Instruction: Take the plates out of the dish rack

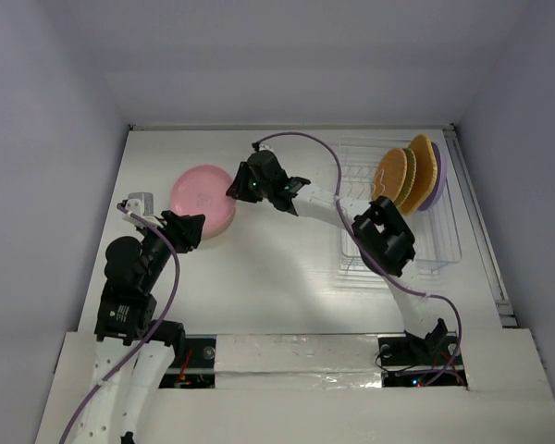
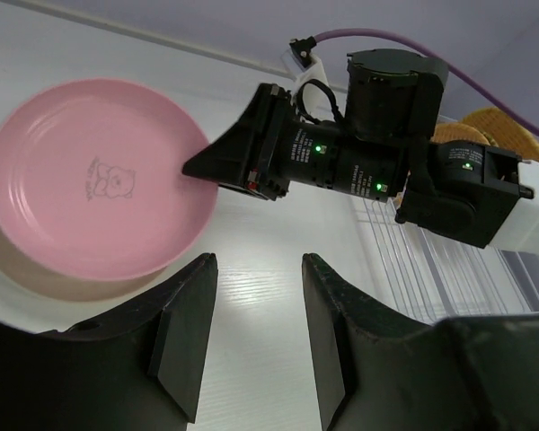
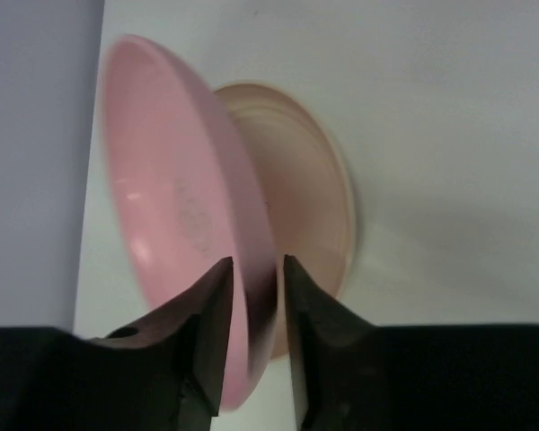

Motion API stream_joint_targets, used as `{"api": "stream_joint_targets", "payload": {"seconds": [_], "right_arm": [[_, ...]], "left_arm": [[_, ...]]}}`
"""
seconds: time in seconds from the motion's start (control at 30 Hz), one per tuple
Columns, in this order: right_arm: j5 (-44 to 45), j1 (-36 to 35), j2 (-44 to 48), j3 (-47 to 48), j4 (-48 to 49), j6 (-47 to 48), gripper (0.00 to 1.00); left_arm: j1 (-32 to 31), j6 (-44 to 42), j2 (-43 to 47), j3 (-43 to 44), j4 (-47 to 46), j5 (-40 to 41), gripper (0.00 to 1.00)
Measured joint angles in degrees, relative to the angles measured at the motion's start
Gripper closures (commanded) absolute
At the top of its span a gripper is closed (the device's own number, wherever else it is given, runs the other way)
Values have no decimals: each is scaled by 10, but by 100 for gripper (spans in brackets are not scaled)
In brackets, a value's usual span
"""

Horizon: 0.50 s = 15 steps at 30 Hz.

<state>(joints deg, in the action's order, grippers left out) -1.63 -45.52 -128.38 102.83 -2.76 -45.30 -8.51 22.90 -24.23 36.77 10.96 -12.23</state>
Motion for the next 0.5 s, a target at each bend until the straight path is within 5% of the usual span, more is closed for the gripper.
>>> {"api": "stream_joint_targets", "payload": {"seconds": [0.17,0.33,0.43,0.5], "right_arm": [[-5,-16,-6,28,-5,5,34],[24,-23,23,10,-19,35,35],[62,-23,78,-30,-37,62,57],[93,-23,134,-72,-41,83,97]], "left_arm": [[0,0,0,0,0,0,61],[0,0,0,0,0,0,61],[0,0,0,0,0,0,61],[0,0,0,0,0,0,61]]}}
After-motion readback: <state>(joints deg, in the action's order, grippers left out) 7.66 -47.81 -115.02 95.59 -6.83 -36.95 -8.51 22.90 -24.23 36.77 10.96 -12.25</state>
